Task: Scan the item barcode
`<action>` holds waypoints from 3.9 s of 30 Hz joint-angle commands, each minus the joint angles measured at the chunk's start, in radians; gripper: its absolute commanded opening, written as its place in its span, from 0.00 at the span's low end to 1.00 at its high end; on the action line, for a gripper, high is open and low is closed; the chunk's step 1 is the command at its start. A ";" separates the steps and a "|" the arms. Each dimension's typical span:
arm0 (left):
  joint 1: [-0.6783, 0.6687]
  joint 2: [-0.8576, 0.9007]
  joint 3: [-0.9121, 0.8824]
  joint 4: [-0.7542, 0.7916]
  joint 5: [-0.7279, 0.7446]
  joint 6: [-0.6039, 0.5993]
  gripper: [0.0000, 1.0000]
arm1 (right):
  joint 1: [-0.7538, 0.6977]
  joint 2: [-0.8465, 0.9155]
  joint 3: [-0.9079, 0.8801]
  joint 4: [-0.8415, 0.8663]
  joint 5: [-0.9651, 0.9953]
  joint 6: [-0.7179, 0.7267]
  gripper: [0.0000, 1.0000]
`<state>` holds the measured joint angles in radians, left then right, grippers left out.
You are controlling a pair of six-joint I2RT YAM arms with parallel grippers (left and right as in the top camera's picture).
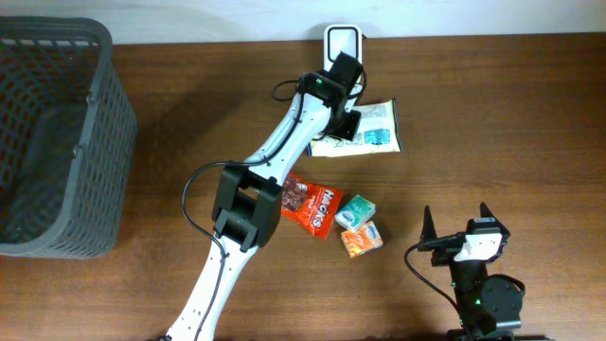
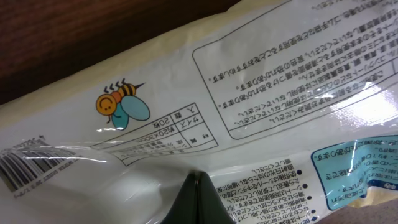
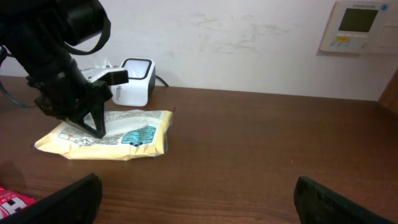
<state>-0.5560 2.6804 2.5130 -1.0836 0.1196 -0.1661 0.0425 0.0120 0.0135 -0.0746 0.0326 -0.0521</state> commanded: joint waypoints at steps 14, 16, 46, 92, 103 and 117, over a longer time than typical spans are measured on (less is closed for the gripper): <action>-0.032 0.050 0.367 -0.174 0.046 -0.006 0.00 | -0.005 -0.006 -0.008 -0.004 0.005 0.008 0.98; -0.044 0.066 0.367 -0.146 0.060 -0.005 0.00 | -0.005 -0.006 -0.008 -0.004 0.005 0.008 0.98; 0.005 -0.100 0.626 -0.468 -0.201 0.002 0.99 | -0.005 -0.006 -0.008 -0.004 0.005 0.008 0.98; 0.262 -0.451 0.091 -0.602 0.064 0.110 0.99 | -0.005 0.804 1.052 -0.550 -0.518 0.247 0.98; 0.290 -0.450 -0.188 -0.371 0.034 0.103 0.99 | -0.005 1.236 1.052 -0.553 -0.518 0.247 0.98; 0.268 -0.448 -0.624 0.116 0.363 0.107 0.99 | -0.068 1.329 1.052 -0.492 -0.518 0.296 0.98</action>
<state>-0.2749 2.2368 1.9621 -1.0168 0.4019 -0.0570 -0.0166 1.3521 1.0546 -0.5468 -0.4908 0.2363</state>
